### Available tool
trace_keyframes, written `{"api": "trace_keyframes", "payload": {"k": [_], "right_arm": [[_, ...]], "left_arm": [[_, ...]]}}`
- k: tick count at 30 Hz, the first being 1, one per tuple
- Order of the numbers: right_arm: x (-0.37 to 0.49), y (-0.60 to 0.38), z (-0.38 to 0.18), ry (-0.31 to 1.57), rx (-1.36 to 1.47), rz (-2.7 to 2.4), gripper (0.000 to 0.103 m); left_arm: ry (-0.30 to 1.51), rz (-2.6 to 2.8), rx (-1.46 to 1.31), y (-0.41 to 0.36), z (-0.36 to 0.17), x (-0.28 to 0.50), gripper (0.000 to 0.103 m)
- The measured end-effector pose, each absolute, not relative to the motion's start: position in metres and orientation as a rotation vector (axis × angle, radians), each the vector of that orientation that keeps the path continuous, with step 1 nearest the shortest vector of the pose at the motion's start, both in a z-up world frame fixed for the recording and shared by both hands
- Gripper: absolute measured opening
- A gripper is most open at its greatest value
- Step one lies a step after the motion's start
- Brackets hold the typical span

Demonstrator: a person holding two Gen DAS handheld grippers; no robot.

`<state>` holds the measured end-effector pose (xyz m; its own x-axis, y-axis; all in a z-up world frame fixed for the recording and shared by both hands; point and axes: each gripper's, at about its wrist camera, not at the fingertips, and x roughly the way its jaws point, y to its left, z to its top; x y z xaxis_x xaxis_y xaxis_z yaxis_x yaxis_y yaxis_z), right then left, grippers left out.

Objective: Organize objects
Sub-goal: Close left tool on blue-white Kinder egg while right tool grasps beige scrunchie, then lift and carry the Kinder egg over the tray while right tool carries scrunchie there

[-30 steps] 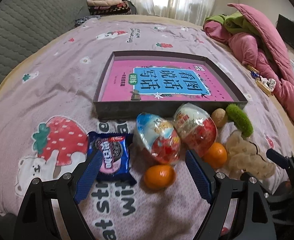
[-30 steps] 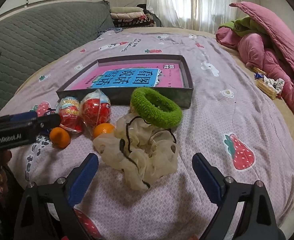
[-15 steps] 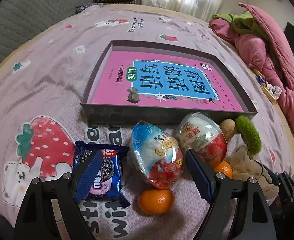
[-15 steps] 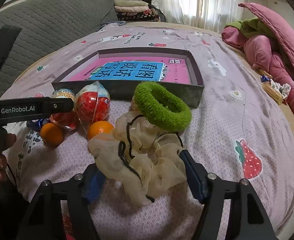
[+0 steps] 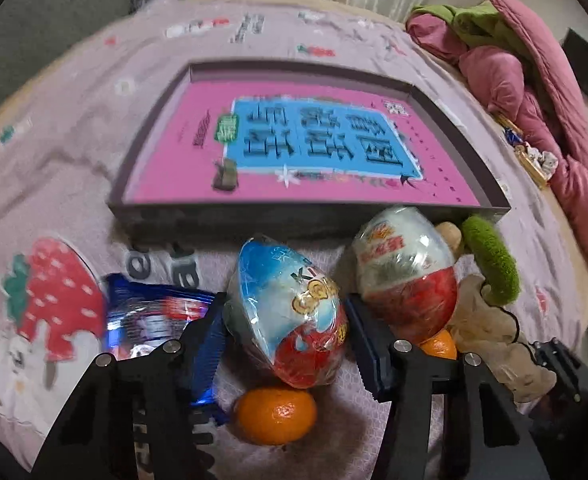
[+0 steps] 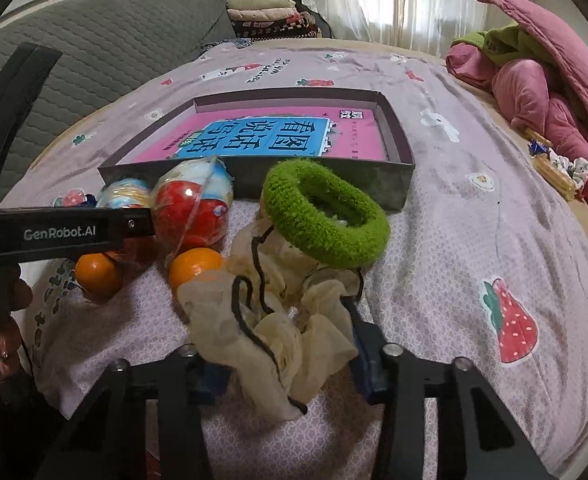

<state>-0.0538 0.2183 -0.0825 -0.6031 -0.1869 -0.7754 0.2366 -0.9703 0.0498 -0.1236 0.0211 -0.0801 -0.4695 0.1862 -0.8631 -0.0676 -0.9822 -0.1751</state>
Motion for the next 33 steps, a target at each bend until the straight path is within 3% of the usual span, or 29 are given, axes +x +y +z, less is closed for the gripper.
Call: {"api": "trace_keyframes", "payload": {"k": [9,33], "right_arm": [[-0.049,0.221,-0.079,0.075,1.219,-2.622,0.020],[-0.020,0.218,-0.025,0.001,1.006,-2.620,0.018]], "left_arm": [[-0.210,2.545,-1.491,0.019,-0.078,-0.120,0.058],[-0.161,2.633,-1.286,0.011,-0.020,-0.075,0.058]]}}
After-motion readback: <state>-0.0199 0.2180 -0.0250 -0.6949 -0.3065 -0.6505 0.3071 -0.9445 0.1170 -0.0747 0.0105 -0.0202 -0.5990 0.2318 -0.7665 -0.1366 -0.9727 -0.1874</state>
